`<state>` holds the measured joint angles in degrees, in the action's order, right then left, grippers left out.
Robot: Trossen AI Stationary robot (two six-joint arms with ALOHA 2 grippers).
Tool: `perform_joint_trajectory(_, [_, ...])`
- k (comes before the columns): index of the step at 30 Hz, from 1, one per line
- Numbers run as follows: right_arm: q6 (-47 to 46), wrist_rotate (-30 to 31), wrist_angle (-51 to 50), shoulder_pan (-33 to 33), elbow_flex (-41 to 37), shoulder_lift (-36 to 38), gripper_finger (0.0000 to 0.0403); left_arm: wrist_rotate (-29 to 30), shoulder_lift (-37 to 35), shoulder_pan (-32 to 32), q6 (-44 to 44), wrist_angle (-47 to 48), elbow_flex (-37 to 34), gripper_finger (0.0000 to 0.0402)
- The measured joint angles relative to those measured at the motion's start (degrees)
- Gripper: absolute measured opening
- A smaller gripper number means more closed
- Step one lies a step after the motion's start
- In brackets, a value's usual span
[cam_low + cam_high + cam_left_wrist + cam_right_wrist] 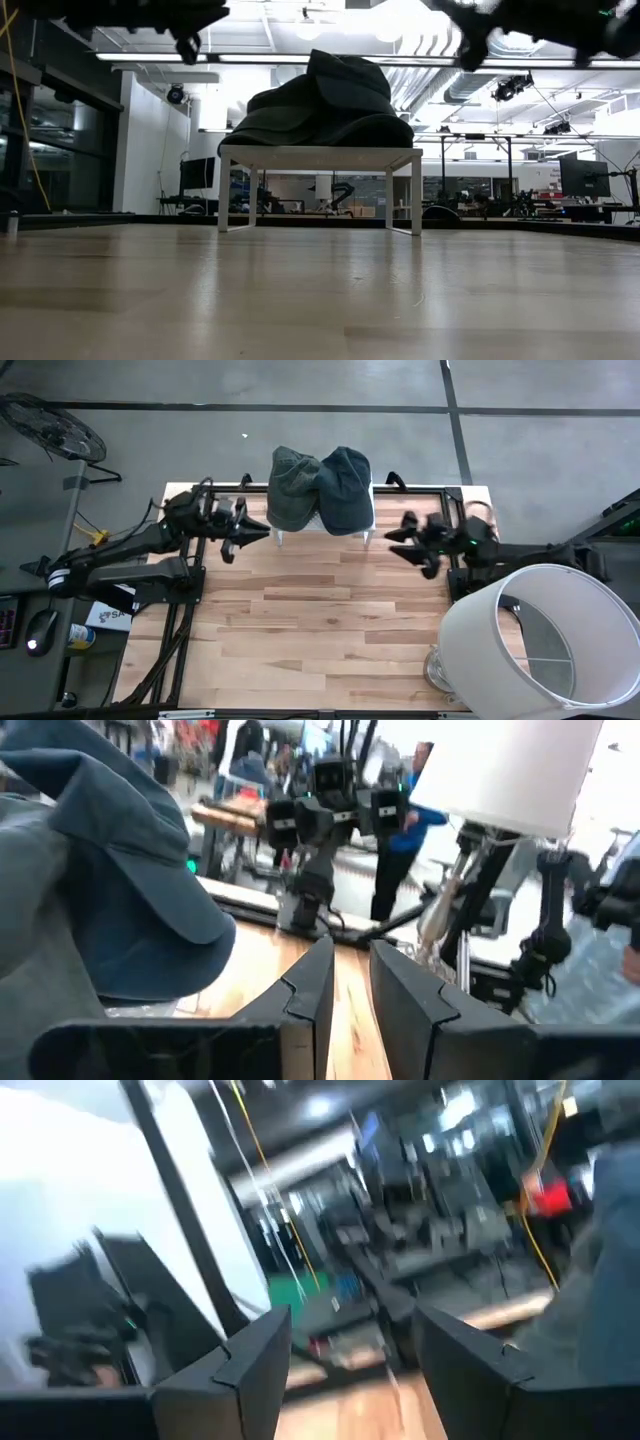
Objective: Pick & Place hat
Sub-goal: Return to Home Position
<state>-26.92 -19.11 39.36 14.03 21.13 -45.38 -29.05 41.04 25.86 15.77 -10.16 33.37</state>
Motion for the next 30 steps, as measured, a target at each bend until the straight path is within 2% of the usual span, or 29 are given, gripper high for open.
perform_joint_trajectory(6, [-3.92, 2.03, 9.17, 0.61, -12.17, 11.46, 0.0201, 1.71, -6.46, -0.01, 3.41, -11.31, -9.43, 0.0069])
perform_joint_trajectory(9, [-4.80, 1.90, 9.49, 0.18, -14.59, 15.59, 0.0201, 4.22, -8.67, -0.03, 5.93, -15.50, -13.85, 0.0069])
perform_joint_trajectory(13, [-4.65, 1.57, 9.16, -1.63, -16.68, 20.43, 0.0200, 4.80, -10.27, -0.01, 7.65, -21.33, -18.32, 0.0069])
perform_joint_trajectory(20, [-4.67, -0.04, 1.13, -3.29, -18.08, 28.10, 0.0200, 6.20, -13.90, -0.01, 9.59, -27.30, -24.07, 0.0069])
perform_joint_trajectory(30, [-3.66, -0.33, -9.01, -3.15, -17.99, 38.43, 0.0201, 10.42, -20.55, -0.01, 10.40, -27.05, -30.17, 0.0069])
